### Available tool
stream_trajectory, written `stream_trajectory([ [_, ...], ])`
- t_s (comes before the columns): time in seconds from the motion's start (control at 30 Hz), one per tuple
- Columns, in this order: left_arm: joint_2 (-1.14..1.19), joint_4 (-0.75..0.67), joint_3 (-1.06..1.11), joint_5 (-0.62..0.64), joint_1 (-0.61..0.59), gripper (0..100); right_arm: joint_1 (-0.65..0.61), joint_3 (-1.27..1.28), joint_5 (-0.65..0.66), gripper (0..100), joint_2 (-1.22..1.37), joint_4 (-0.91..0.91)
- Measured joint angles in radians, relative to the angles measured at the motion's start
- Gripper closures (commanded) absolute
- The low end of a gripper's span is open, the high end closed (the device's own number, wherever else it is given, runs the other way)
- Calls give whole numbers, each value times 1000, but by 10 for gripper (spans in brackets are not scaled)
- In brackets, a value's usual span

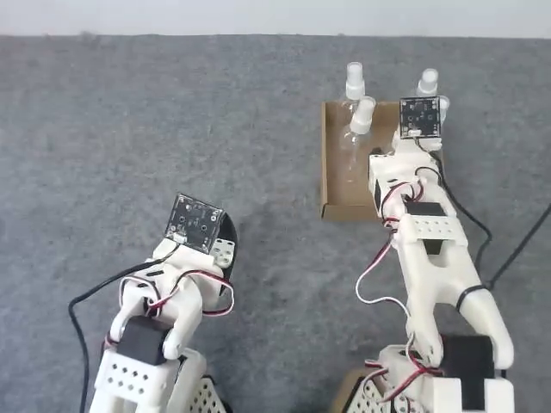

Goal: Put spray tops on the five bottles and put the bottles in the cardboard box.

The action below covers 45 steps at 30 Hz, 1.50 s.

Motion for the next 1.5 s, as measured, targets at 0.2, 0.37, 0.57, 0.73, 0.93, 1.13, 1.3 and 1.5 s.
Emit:
stream_trajectory([
  [0.2, 0, 0, 0, 0, 0, 987, 2, 0, -2, 838, 0, 0],
  [0.37, 0, 0, 3, 0, 0, 987, 2, 0, -2, 837, 0, 0],
  [0.57, 0, 0, 9, 0, 0, 987, -2, 0, -2, 719, 0, 0],
  [0.73, 0, 0, 9, 0, 0, 987, 2, 2, -2, 701, 2, 0],
  [0.93, 0, 0, 9, 0, 0, 987, -5, 2, -2, 701, 2, 0],
  [1.13, 0, 0, 9, 0, 0, 987, -2, -3, -2, 701, -95, 91],
  [1.3, 0, 0, 9, 0, 0, 987, -3, -69, -2, 701, -209, 272],
  [1.5, 0, 0, 9, 0, 0, 987, -6, -101, -2, 703, -347, 419],
])
